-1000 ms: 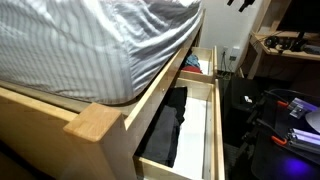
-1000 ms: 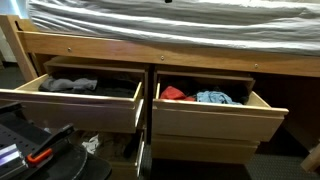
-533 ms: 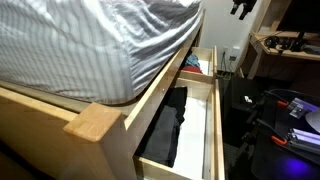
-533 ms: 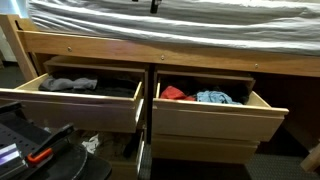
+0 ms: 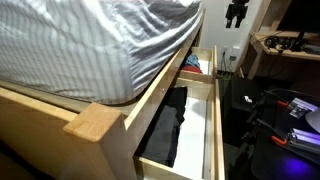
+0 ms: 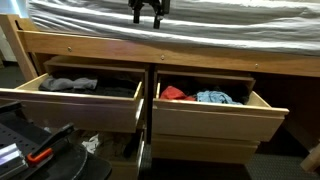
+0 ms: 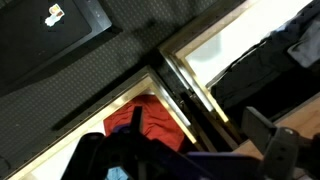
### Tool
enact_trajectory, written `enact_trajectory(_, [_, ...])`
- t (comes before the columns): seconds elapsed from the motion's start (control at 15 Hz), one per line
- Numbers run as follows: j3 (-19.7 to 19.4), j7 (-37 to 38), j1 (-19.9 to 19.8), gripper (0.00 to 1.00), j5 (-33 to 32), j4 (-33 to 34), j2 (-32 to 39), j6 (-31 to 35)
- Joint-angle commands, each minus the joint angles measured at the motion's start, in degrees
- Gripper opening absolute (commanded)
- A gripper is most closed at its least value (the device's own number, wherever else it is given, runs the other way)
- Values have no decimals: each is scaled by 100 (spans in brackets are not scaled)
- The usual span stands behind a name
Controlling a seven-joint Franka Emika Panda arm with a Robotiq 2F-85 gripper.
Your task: Remove the red shirt from the right drawer and put it in the left drawer
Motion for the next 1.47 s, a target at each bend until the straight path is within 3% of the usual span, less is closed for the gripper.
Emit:
enact_trajectory(0.0, [142,205,-108,100,-87,2,-59,99])
enact_trajectory(0.07, [147,294,-103,100,-119,-7,-122,141])
enact_trajectory(0.13, [158,-204,-84,100,-116,72,-84,-336])
enact_trajectory(0.47, [208,-2211,-172,100,691,396,730,-311])
enact_trajectory(0.67, [284,-2918,-308,100,481,993,1340,-900])
enact_trajectory(0.73, [218,-2271,-235,100,-160,1219,1602,-829])
enact_trajectory(1.0, [207,-1451,-339,100,-976,1911,2202,293])
enact_trajectory(1.07, [365,-1640,-405,100,-805,1525,1924,42])
enact_trajectory(1.27, [363,-1470,-453,100,-961,1864,2170,221])
enact_trajectory(1.4, [631,-2151,-441,100,-870,1648,2047,-18])
